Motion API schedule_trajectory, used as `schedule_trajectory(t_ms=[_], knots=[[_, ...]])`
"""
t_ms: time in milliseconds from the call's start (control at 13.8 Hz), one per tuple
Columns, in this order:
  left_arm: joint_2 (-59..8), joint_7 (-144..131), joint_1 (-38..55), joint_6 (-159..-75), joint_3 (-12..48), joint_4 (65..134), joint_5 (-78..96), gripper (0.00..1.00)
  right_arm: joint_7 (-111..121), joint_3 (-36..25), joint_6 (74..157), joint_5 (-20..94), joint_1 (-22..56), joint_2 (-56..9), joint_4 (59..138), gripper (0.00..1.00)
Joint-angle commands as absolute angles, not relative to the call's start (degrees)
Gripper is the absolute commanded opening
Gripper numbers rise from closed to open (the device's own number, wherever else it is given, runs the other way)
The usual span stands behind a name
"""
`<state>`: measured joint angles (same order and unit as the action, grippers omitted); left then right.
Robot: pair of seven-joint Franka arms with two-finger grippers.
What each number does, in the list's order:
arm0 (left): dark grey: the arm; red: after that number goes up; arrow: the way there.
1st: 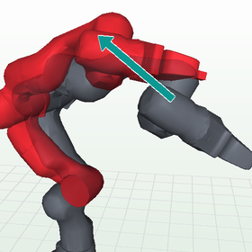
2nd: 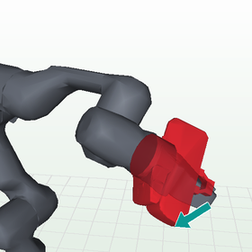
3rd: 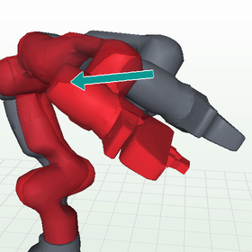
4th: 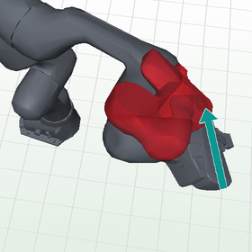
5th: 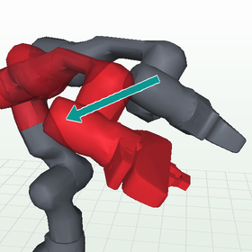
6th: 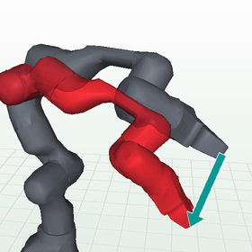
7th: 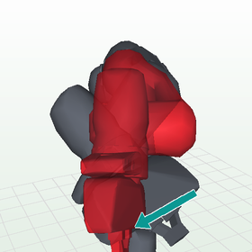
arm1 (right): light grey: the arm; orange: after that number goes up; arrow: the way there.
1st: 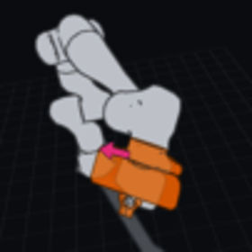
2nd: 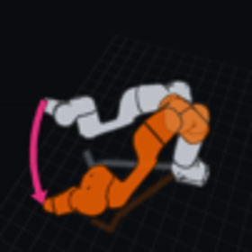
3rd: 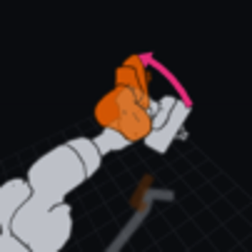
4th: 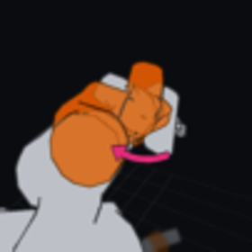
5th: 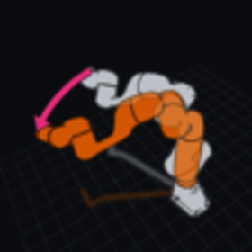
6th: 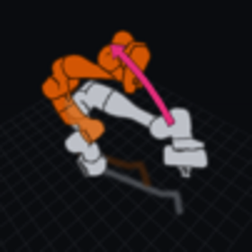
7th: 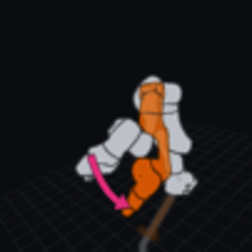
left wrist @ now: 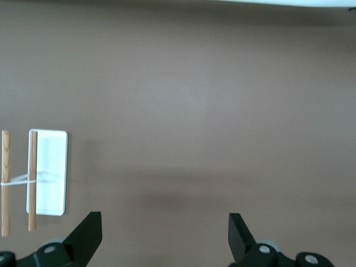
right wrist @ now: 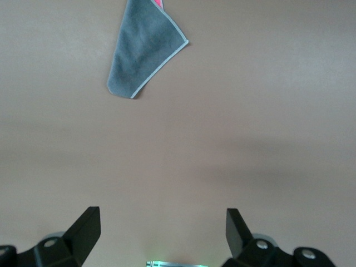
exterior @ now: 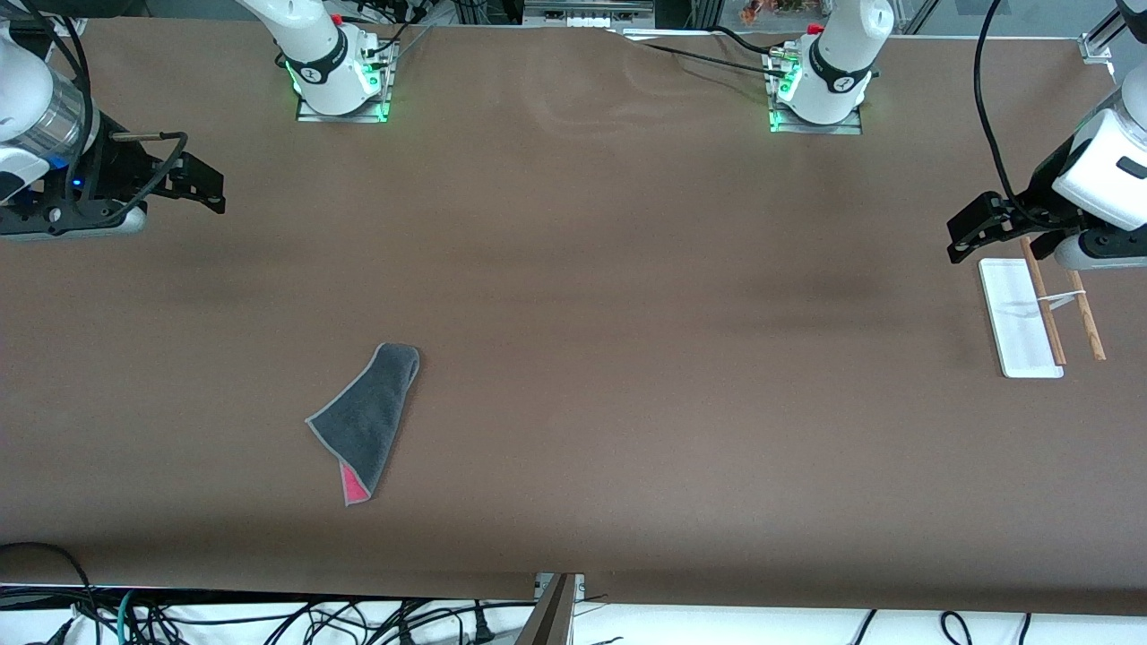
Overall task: Pass towel and hang on rack
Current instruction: 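Move the right gripper down toward the grey towel corner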
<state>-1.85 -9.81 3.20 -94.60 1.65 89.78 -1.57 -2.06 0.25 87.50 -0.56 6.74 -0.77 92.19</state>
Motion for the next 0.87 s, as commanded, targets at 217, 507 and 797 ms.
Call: schedule_trajectory(t_ms=[217, 507, 797], knots=[[-0.3, -9.1, 3.7, -93.2, 0.8, 93.3, -1.2, 1.0, -1.4, 0.4, 85.3, -0.3, 6.8, -0.8, 91.3, 1.0], [-0.4, -8.9, 4.0, -92.4, 1.1, 92.8, -1.3, 1.0, -1.1, 0.2, 87.5, -0.4, 6.6, -1.5, 91.5, 1.0], [-0.4, -8.9, 3.6, -91.5, 0.9, 92.8, -1.2, 1.0, -1.0, 0.2, 89.1, -0.4, 6.5, -3.3, 91.3, 1.0]])
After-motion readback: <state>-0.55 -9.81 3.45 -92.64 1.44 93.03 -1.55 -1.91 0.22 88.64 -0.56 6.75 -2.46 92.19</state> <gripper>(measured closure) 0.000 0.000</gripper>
